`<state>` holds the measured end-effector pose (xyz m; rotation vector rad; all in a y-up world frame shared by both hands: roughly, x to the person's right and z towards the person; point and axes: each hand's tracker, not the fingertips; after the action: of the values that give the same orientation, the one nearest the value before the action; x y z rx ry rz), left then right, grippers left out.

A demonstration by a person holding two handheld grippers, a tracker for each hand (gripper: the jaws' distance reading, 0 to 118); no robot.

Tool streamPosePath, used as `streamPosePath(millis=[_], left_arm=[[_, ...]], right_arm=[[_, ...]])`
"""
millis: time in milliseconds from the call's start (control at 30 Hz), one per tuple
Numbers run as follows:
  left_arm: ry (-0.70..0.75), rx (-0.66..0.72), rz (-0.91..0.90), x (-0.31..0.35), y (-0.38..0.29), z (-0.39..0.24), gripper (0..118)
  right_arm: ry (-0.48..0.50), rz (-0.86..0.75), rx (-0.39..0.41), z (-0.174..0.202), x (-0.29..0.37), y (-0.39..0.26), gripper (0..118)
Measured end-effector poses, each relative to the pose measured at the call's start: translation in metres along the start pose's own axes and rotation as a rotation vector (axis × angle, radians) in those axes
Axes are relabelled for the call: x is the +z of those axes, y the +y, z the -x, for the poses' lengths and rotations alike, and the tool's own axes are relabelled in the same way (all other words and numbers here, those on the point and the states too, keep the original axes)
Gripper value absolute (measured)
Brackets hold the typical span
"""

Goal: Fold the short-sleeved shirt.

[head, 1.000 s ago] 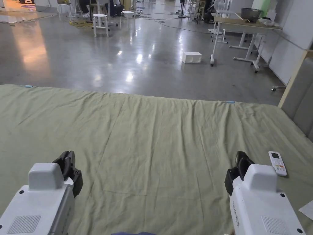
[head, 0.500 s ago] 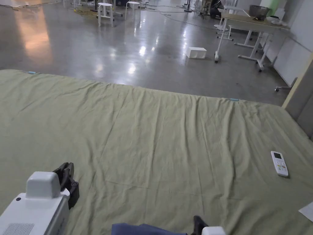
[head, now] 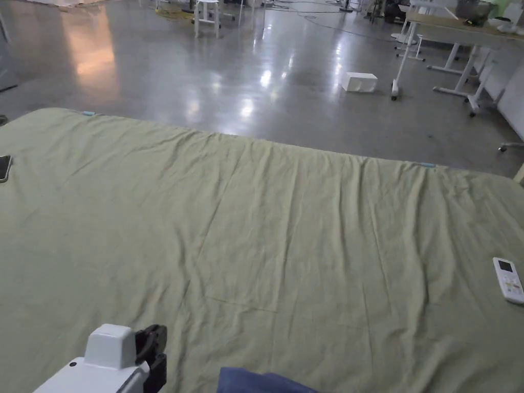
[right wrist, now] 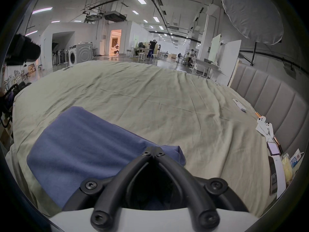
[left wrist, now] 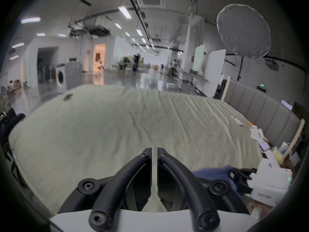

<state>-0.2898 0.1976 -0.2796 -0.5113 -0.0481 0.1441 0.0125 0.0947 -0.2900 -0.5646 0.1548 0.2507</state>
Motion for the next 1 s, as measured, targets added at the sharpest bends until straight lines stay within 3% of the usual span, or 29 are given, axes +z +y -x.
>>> streamPosePath(millis=[100, 133, 200, 267, 400, 600, 833, 900, 967, 1000], left_arm=[[-0.142, 0.063, 0.18, -0.016, -0.004, 0.005, 14], [-0.204, 0.111, 0.227, -0.022, -0.006, 0.008, 24], [-0.281, 0.185, 0.317, -0.038, -0.012, 0.015, 63], [-0.363, 0.231, 0.402, -0.053, -0.021, 0.02, 83], [-0.477, 0.346, 0.535, -0.087, -0.04, 0.031, 91], [-0.644, 0.589, 0.688, -0.132, -0.068, 0.031, 91], [-0.762, 0.694, 0.639, -0.156, -0.084, 0.017, 89], [-0.77, 0.672, 0.643, -0.157, -0.084, 0.007, 76], [-0.749, 0.588, 0.681, -0.159, -0.086, -0.004, 47], [-0.717, 0.549, 0.679, -0.158, -0.088, -0.007, 40]], right_arm=[[-0.032, 0.003, -0.041, -0.005, -0.001, -0.002, 0], [-0.037, 0.01, -0.055, -0.007, -0.002, -0.003, 0], [-0.042, 0.022, -0.074, -0.011, -0.004, -0.005, 0], [-0.04, 0.026, -0.079, -0.012, -0.004, -0.007, 0], [-0.04, 0.024, -0.071, -0.01, -0.003, -0.01, 0], [-0.037, 0.023, -0.074, -0.01, -0.003, -0.01, 0], [-0.036, 0.023, -0.076, -0.01, -0.003, -0.01, 0], [-0.034, 0.022, -0.078, -0.01, -0.002, -0.01, 0], [-0.033, 0.023, -0.082, -0.011, -0.002, -0.01, 0], [-0.034, 0.025, -0.086, -0.012, -0.002, -0.01, 0]])
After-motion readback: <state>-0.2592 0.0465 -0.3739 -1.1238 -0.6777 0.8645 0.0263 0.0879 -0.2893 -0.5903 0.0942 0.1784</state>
